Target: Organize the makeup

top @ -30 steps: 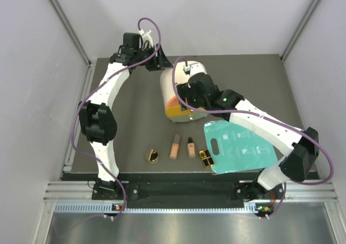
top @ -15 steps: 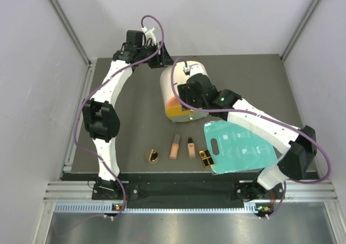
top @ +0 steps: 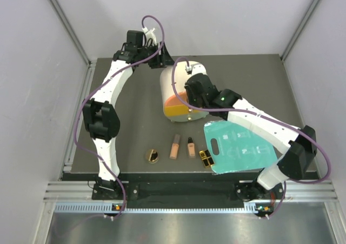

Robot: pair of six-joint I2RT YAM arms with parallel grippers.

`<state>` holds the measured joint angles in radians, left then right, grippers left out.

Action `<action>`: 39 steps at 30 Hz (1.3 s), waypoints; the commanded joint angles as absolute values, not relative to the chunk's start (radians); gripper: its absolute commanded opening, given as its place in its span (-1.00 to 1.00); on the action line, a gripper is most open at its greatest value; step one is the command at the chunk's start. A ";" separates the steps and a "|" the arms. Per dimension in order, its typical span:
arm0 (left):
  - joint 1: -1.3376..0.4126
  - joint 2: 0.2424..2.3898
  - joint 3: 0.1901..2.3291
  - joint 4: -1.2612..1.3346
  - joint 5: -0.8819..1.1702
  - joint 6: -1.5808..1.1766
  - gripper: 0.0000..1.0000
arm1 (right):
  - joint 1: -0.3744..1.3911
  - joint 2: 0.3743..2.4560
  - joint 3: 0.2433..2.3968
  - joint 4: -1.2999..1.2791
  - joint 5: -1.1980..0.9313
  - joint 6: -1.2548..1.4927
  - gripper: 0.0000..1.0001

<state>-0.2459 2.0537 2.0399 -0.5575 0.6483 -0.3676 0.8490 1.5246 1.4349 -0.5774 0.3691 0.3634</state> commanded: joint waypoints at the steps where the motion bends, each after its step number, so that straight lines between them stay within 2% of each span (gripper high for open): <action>1: -0.256 2.066 2.025 -0.577 0.649 -0.356 0.30 | 0.851 1.503 1.456 -0.538 0.377 0.367 -0.99; 23: -0.256 2.066 2.005 -0.566 0.637 -0.364 0.39 | 0.877 1.410 1.477 -0.712 0.293 0.393 -1.00; 39: -0.256 2.069 1.994 -0.571 0.626 -0.359 0.41 | 0.994 1.267 1.332 -0.805 0.290 0.520 -0.99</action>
<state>-0.2478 2.0537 2.0247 -0.5453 0.6567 -0.3878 0.9573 1.3102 1.3453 -0.8009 0.2928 0.4763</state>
